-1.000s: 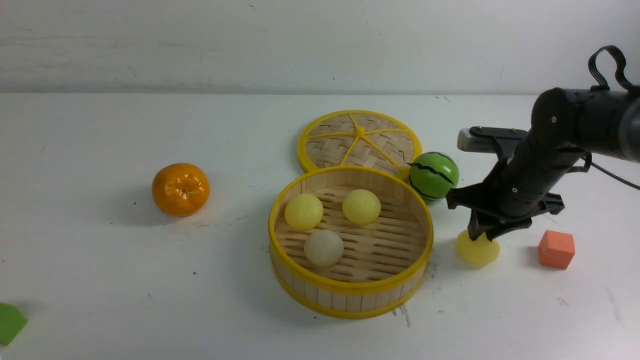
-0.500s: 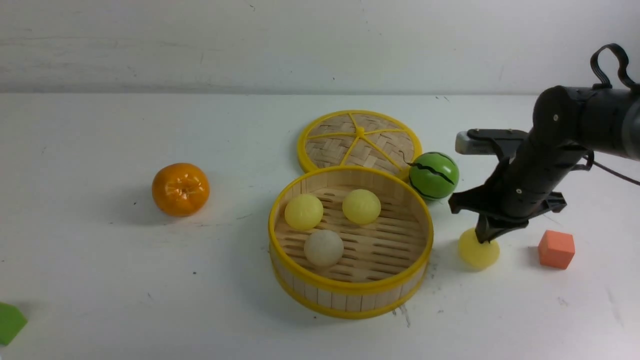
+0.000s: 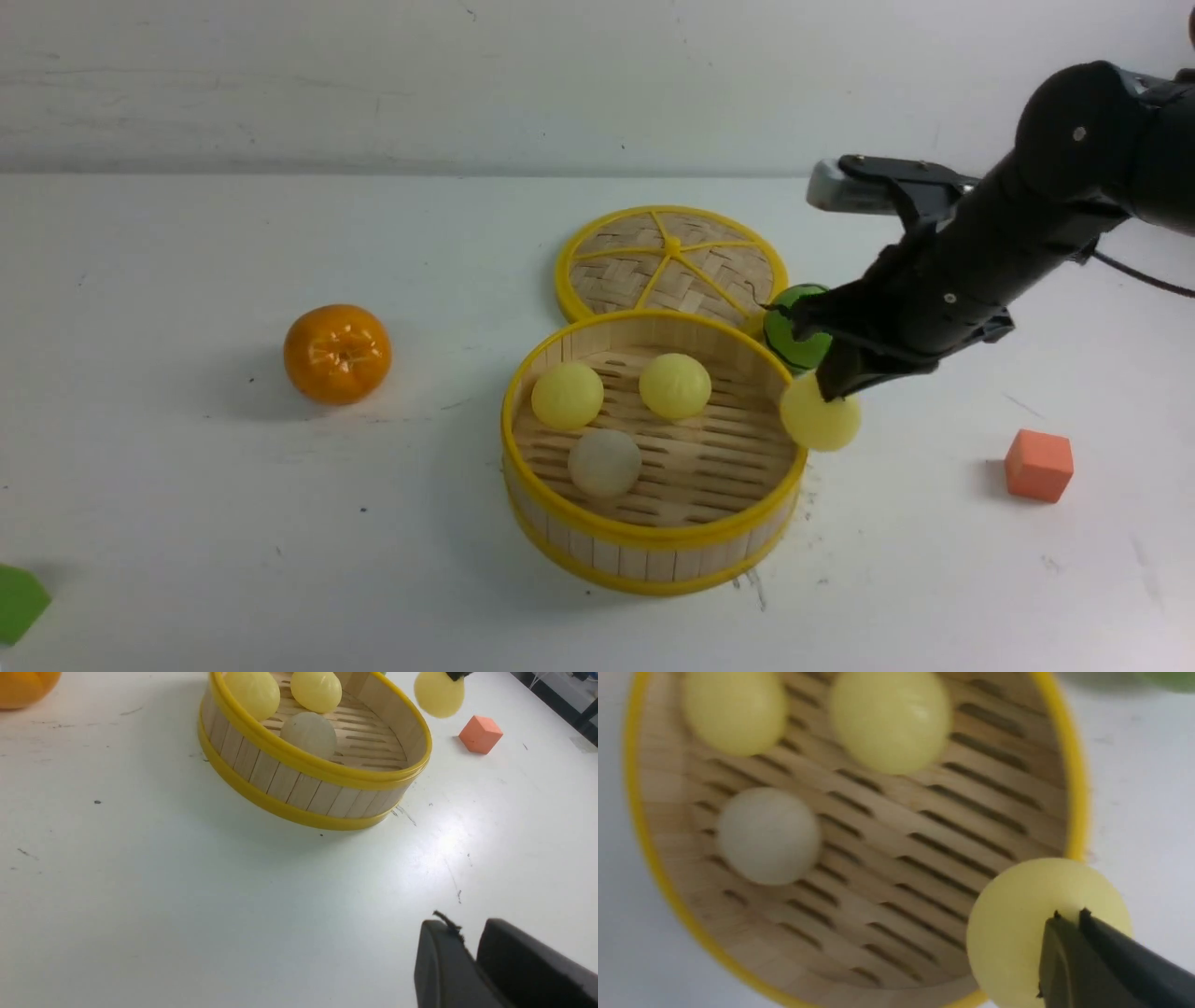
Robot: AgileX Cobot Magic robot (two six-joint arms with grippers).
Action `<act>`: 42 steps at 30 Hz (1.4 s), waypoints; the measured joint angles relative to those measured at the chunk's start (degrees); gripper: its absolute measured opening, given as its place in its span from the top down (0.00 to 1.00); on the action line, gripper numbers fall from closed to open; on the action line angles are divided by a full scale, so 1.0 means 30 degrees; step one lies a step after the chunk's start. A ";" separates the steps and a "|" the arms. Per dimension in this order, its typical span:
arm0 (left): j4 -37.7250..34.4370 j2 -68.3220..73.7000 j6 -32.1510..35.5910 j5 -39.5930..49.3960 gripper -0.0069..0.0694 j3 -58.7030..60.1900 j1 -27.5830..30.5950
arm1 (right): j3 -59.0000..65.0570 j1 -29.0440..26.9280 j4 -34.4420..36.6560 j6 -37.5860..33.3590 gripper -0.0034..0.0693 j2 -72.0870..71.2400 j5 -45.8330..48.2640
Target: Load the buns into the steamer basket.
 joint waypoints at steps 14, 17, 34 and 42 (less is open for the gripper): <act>0.0000 0.0000 0.0000 0.0000 0.74 0.0000 0.0000 | 0.0000 0.2082 0.1383 -0.0520 0.80 0.2959 -0.3163; 0.0000 0.0000 0.0000 0.0000 0.73 0.0000 0.0000 | 0.0000 0.2082 0.1383 -0.0520 0.66 0.3017 -0.3393; 0.0000 0.0000 0.0000 0.0000 0.72 0.0000 0.0000 | 0.7448 0.2106 -0.1595 0.2194 0.74 -0.9053 0.0429; 0.0000 0.0000 0.0000 0.0000 0.71 0.0000 0.0000 | 1.1025 0.2106 -0.1804 0.2301 0.98 -1.5479 0.1838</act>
